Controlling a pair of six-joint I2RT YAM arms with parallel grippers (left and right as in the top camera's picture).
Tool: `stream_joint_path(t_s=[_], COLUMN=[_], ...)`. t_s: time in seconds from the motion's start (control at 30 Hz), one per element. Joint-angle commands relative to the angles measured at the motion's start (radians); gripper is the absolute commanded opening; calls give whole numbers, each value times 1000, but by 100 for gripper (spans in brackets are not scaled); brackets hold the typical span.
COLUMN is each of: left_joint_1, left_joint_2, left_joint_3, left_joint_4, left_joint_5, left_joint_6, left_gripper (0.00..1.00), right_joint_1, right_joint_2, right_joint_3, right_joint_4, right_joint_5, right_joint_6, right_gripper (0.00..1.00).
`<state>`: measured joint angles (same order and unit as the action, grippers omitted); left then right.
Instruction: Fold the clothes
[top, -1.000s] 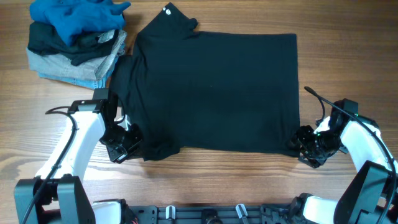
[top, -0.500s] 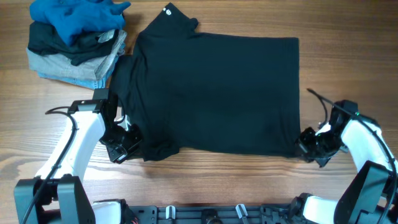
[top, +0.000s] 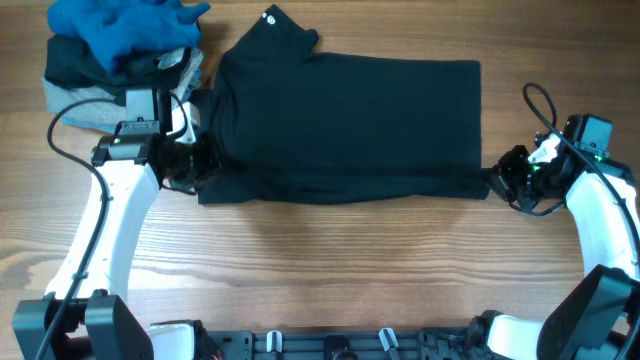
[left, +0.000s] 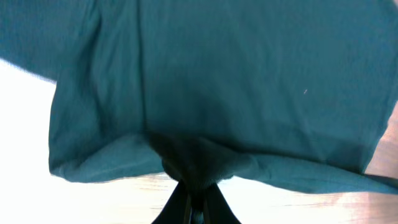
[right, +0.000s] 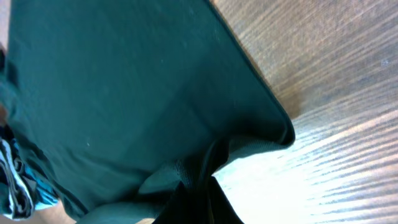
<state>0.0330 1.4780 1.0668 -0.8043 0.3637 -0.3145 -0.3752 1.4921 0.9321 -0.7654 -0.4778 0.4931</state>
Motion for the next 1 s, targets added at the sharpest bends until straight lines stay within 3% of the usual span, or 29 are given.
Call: stream_joint_path(t_s=[0.0, 0.03, 0.13, 0.3, 0.33, 0.4, 0.43, 0.53, 0.6, 0.73, 0.9, 0.97], left_joint_1=[-19, -39, -95, -110, -110, -109, -109, -107, -107, -107, -107, -107], left_joint_2=[-9, -9, 1, 87, 99, 129, 132, 133, 137, 215, 332, 340], left_joint_3=[10, 10, 10, 10, 10, 10, 10, 10, -6, -23, -23, -23], left_joint_4=[91, 122, 179, 303, 314, 330, 322, 214, 163, 175, 264, 281], left_joint_5=[-16, -38, -233, -261, -261, -270, -286, -345, -362, -362, -354, -355], left_joint_6=[23, 23, 24, 50, 50, 50, 53, 106, 183, 209, 233, 233], left_gripper=[4, 4, 4, 4, 12, 72, 80, 85, 83, 56, 46, 16], right_joint_1=[5, 5, 5, 5, 5, 5, 5, 5, 5, 5, 5, 5], right_joint_2=[7, 8, 8, 8, 8, 8, 8, 8, 8, 8, 8, 8], right_joint_3=[16, 16, 16, 16, 16, 16, 16, 16, 16, 16, 16, 16], right_joint_4=[29, 16, 39, 105, 115, 127, 130, 130, 133, 136, 145, 148], right_joint_5=[40, 78, 94, 94, 94, 94, 94, 94, 94, 94, 93, 93], right_joint_6=[76, 143, 165, 164, 164, 161, 161, 161, 161, 161, 160, 141], right_gripper=[4, 4, 4, 5, 6, 9, 9, 9, 9, 10, 10, 10])
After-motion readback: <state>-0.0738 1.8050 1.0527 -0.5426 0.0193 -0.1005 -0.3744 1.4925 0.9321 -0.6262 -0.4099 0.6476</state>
